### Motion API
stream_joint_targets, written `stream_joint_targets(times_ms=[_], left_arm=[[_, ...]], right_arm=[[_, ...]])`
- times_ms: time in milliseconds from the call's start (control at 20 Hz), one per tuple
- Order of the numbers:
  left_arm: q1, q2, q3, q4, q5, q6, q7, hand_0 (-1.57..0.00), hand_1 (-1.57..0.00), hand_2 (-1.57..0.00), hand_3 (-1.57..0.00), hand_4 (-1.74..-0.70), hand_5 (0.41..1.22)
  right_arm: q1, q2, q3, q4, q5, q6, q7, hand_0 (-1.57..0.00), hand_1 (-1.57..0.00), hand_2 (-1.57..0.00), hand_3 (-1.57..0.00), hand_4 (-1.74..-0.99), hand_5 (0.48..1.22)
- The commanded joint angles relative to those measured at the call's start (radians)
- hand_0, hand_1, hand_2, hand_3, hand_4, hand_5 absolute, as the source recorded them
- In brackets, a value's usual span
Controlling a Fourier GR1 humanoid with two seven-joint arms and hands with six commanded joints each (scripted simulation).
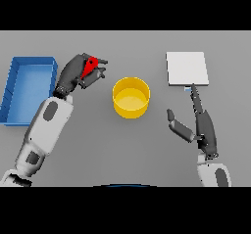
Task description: Pick up the red beaker and tilt it to pour out 1 green nut into yellow bowl. Pick up the yellow bowl and place it on the metallic measuring scale.
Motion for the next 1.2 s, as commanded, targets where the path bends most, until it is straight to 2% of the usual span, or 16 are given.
stream_joint_targets(times_ms=[0,100,150,250,550,650,700,800,900,1000,1150], left_arm=[[-0.013,0.007,-0.017,0.008,-0.023,0.003,0.017,-1.57,-1.57,-1.57,-1.56,-1.73,1.114],[-0.038,0.036,-0.081,0.013,-0.098,0.004,0.053,-1.57,-1.57,-1.57,-1.57,-1.74,1.128],[-0.062,0.045,-0.118,0.032,-0.145,0.001,0.092,-1.57,-1.57,-1.57,-1.57,-1.74,1.131],[-0.104,0.072,-0.194,0.046,-0.231,-0.012,0.118,-1.57,-1.57,-1.57,-1.57,-1.74,1.132],[-0.212,0.130,-0.366,0.091,-0.409,-0.075,0.130,-1.57,-1.57,-1.57,-1.57,-1.74,1.190],[-0.247,0.141,-0.412,0.105,-0.448,-0.110,0.120,-1.57,-1.57,-1.57,-1.57,-1.65,1.201],[-0.264,0.147,-0.434,0.121,-0.466,-0.119,0.102,-1.57,-1.57,-1.57,-1.57,-1.67,1.205],[-0.320,0.160,-0.485,0.136,-0.503,-0.184,0.093,-1.57,-1.57,-1.57,-1.39,-1.69,1.211],[-0.364,0.157,-0.534,0.165,-0.536,-0.214,0.061,-1.57,-1.57,-1.57,-1.28,-1.70,1.215],[-0.400,0.150,-0.594,0.172,-0.570,-0.253,0.026,-1.57,-1.57,-1.57,-1.38,-1.71,1.217],[-0.431,0.149,-0.680,0.200,-0.623,-0.279,-0.011,-1.57,-1.57,-1.57,-1.47,-1.73,1.219]], right_arm=[[0.002,-0.003,0.000,0.001,0.000,0.003,-0.005,0.00,0.00,0.00,0.00,-1.254,0.680],[0.007,0.001,0.004,0.006,-0.002,0.006,-0.011,0.00,0.00,0.00,0.00,-1.254,0.683],[-0.001,-0.003,-0.002,0.013,-0.006,0.009,0.005,0.00,0.00,0.00,0.00,-1.252,0.685],[0.002,0.003,0.002,-0.007,-0.013,0.013,-0.001,0.00,0.00,0.00,0.00,-1.255,0.689],[0.015,0.011,0.017,-0.005,0.002,0.011,-0.013,0.00,0.00,0.00,0.00,-1.274,0.704],[0.015,0.013,0.011,-0.011,-0.004,0.006,-0.010,0.00,0.00,0.00,0.00,-1.284,0.705],[0.007,0.012,0.002,-0.007,-0.014,0.005,-0.011,0.00,0.00,0.00,0.00,-1.283,0.702],[0.015,0.022,0.001,-0.003,-0.032,0.011,-0.022,0.00,0.00,0.00,0.00,-1.287,0.690],[0.015,0.026,-0.005,-0.003,-0.038,0.006,-0.025,0.00,0.00,0.00,0.00,-1.292,0.678],[0.009,0.035,-0.012,0.016,-0.049,0.004,-0.016,0.00,0.00,0.00,0.00,-1.295,0.664],[0.019,0.034,-0.017,0.011,-0.071,0.016,-0.044,0.00,0.00,0.00,0.00,-1.291,0.648]])
